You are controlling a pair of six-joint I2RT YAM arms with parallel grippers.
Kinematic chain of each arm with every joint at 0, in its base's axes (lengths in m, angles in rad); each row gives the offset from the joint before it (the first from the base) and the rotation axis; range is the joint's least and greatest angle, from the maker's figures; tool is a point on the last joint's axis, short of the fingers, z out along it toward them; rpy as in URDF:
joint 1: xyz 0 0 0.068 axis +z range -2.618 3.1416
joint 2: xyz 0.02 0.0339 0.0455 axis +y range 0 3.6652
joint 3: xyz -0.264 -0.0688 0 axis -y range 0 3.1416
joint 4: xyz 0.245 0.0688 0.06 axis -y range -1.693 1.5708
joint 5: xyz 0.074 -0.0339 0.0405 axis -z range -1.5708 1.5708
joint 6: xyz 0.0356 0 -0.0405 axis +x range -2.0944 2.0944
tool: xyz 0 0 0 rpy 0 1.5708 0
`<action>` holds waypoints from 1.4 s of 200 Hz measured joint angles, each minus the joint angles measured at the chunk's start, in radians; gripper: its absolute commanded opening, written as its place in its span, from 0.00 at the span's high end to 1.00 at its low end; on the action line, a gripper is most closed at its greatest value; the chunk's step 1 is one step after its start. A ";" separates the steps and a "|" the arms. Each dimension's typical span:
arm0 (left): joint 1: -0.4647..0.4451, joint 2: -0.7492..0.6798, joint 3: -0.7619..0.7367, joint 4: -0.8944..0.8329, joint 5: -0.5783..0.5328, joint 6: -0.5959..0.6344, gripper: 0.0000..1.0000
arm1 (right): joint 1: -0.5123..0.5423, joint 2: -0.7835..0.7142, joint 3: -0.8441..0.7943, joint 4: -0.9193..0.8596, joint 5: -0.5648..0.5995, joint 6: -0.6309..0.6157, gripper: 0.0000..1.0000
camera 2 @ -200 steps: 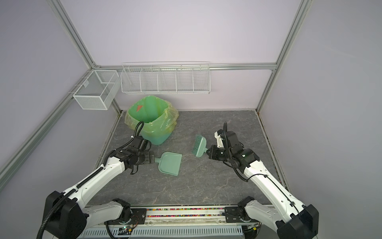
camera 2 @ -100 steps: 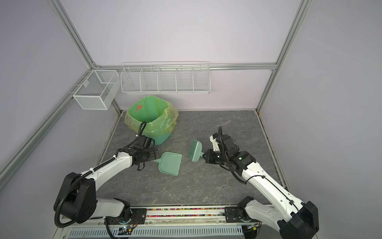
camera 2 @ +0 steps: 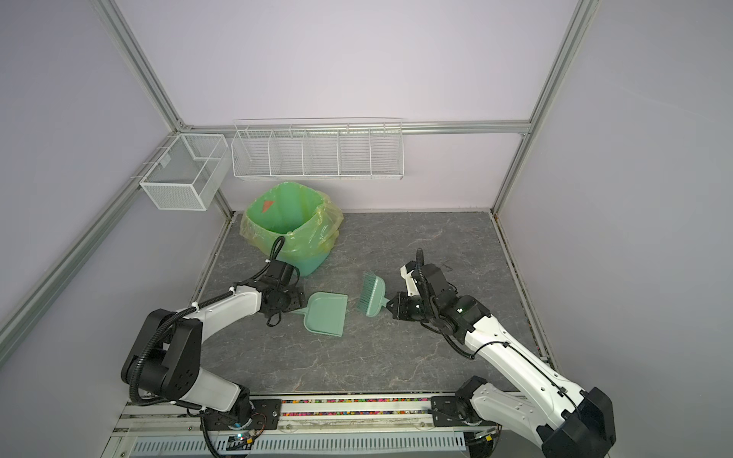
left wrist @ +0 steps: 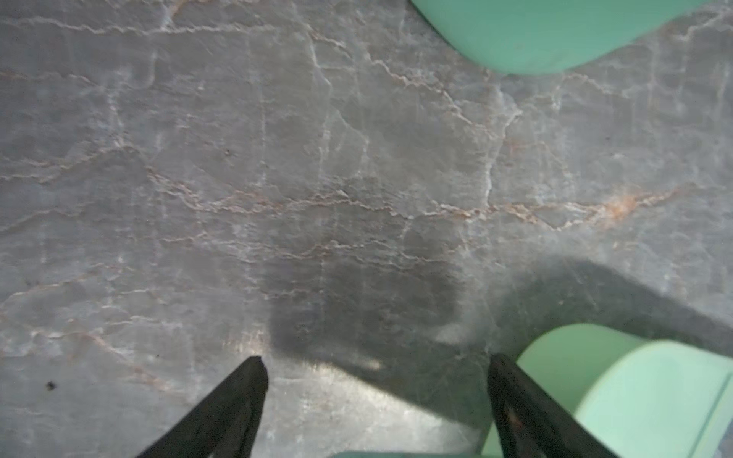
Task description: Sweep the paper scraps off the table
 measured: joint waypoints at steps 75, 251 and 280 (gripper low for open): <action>-0.002 -0.263 -0.129 -0.091 0.085 -0.025 0.21 | 0.005 -0.002 0.000 0.009 0.003 0.002 0.93; -0.353 -0.243 -0.265 0.191 0.194 -0.356 0.39 | 0.068 0.038 -0.018 0.133 -0.032 0.078 0.93; -0.428 -0.126 -0.205 0.269 0.195 -0.379 0.39 | 0.068 0.016 -0.018 0.112 -0.017 0.077 0.93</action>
